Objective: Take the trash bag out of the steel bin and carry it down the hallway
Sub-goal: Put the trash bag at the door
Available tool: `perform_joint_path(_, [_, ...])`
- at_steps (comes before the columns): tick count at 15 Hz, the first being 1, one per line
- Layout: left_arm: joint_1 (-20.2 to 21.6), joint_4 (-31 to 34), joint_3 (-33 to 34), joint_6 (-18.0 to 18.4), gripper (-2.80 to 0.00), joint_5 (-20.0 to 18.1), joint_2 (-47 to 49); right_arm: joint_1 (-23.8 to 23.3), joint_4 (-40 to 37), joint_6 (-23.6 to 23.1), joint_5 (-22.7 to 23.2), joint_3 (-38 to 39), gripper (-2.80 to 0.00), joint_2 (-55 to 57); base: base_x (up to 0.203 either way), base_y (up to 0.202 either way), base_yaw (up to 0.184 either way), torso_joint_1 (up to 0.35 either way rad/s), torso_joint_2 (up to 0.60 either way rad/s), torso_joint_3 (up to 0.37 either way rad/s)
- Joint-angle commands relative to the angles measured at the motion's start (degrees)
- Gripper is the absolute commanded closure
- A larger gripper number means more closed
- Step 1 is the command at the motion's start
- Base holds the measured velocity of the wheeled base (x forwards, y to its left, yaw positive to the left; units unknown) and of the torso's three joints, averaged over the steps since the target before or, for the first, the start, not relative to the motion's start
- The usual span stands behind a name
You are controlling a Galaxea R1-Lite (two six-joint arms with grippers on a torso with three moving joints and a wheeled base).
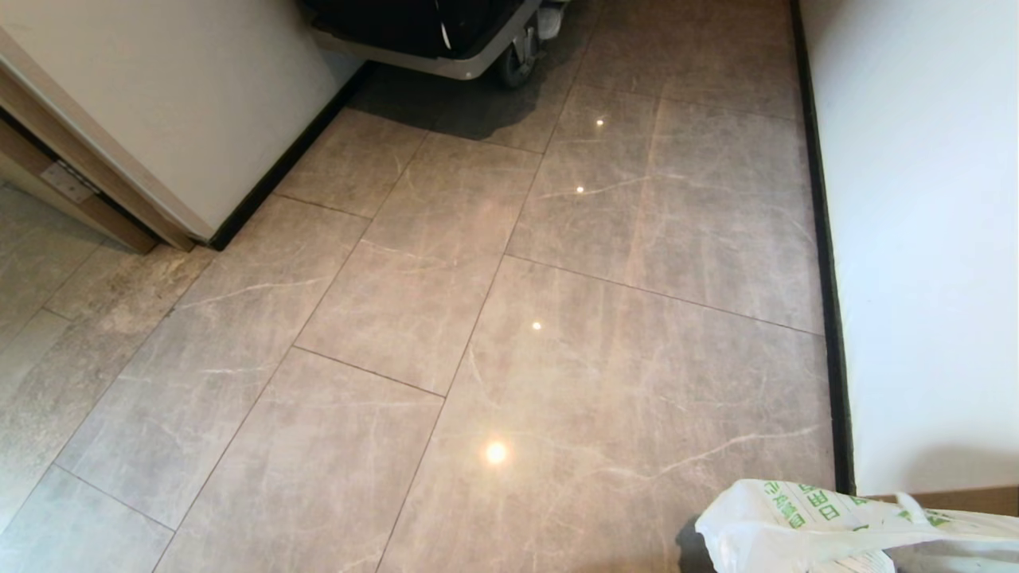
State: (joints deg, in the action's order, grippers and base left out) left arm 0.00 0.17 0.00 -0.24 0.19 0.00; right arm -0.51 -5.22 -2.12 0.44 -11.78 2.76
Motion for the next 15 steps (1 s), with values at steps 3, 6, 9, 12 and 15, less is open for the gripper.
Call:
perform_joint_path(3, [0.0, 0.0, 0.0, 0.0, 0.0, 0.0, 0.0, -0.5, -14.5, -1.2, -2.6, -24.4, 0.0, 25.9, 0.0, 0.0, 0.0, 0.0, 0.0, 0.0])
perform_joint_path(6, [0.0, 0.0, 0.0, 0.0, 0.0, 0.0, 0.0, -0.9, -19.6, -4.0, -7.5, -33.2, 0.0, 42.9, 0.0, 0.0, 0.0, 0.0, 0.0, 0.0])
perform_joint_path(9, [0.0, 0.0, 0.0, 0.0, 0.0, 0.0, 0.0, -0.9, -21.1, -6.0, -9.8, -40.1, 0.0, 59.1, 0.0, 0.0, 0.0, 0.0, 0.0, 0.0])
perform_joint_path(12, [0.0, 0.0, 0.0, 0.0, 0.0, 0.0, 0.0, -0.8, -19.9, -6.7, -10.8, -41.5, 0.0, 73.9, 0.0, 0.0, 0.0, 0.0, 0.0, 0.0])
perform_joint_path(15, [0.0, 0.0, 0.0, 0.0, 0.0, 0.0, 0.0, -0.9, -5.0, -4.2, -7.6, -32.6, 0.0, 81.7, 0.0, 0.0, 0.0, 0.0, 0.0, 0.0])
